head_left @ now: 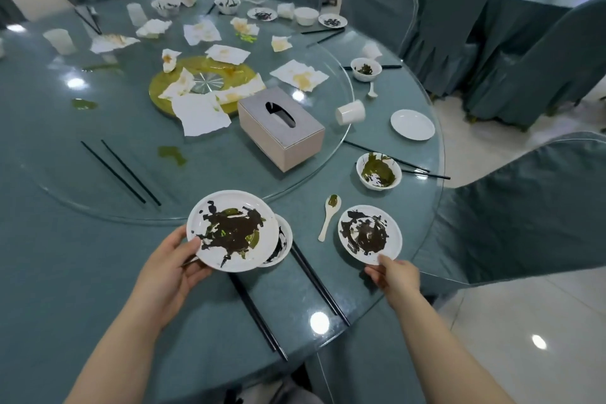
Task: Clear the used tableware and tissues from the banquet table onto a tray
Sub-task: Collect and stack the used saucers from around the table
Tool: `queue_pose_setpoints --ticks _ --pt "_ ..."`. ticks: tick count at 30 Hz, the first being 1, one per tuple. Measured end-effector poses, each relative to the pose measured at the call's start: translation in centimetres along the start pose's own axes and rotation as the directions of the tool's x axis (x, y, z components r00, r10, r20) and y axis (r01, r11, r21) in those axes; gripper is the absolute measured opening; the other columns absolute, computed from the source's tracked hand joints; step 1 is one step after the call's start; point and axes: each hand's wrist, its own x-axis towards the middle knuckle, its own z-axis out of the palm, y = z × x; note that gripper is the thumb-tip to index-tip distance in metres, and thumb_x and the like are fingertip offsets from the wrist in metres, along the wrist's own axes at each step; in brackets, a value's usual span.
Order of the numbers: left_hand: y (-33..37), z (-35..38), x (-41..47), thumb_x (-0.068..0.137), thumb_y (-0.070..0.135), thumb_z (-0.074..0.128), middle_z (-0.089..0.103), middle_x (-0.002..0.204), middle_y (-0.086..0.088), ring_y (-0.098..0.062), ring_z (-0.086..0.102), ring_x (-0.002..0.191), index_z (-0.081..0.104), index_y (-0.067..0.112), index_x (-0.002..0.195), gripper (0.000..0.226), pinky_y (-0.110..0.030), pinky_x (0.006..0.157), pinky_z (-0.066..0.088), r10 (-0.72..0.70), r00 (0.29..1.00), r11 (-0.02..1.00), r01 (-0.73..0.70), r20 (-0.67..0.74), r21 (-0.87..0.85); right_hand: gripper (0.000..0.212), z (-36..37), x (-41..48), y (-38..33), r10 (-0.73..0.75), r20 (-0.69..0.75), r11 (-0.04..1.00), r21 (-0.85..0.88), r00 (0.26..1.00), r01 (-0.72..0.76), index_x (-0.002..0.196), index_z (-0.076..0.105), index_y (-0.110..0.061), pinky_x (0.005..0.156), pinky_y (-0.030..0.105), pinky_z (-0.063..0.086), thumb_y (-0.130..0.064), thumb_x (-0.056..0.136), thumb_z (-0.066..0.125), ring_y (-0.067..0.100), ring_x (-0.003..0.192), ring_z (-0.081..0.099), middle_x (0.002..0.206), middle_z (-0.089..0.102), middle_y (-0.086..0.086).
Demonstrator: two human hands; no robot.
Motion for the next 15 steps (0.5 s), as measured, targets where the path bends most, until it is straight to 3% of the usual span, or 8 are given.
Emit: queue_pose_setpoints --ticks 3,8,15 --pt "-0.4 -0.6 -1.5 0.098 0.009 0.044 0.072 0.103 -0.003 -0.017 0.071 0.084 0.053 0.016 0.130 0.034 -0.028 0.067 0.060 -0.004 0.999 1.000 0.004 0.045 0.002 0.014 -1.3 -3.0 0.7 -0.083 0.040 0.997 0.009 0.996 0.082 0.102 0.051 0.002 0.039 0.018 0.048 -0.007 0.093 0.058 0.016 0.047 0.067 0.065 0.068 0.018" --pt "-1.5 -2.3 -5.2 0.098 0.008 0.044 0.072 0.100 -0.004 -0.017 0.069 0.084 0.054 0.015 0.128 0.033 -0.024 0.060 0.058 -0.002 0.993 1.000 0.001 0.121 0.009 0.011 -3.1 -9.9 2.1 -0.197 0.075 0.980 0.028 0.977 0.195 0.092 0.052 -0.003 0.041 0.018 0.047 -0.010 0.093 0.060 0.014 0.048 0.066 0.056 0.068 0.010" --pt "-4.8 -3.3 -10.8 0.098 0.007 0.044 0.073 0.097 -0.002 -0.017 0.068 0.084 0.058 0.020 0.120 0.029 -0.026 0.060 0.058 -0.034 0.968 0.999 0.035 0.248 0.002 0.014 -6.9 -20.5 6.8 -0.277 0.127 0.959 -0.026 0.953 0.282 0.096 0.053 -0.003 0.040 0.018 0.046 -0.013 0.092 0.062 0.013 0.048 0.065 0.057 0.067 0.008"
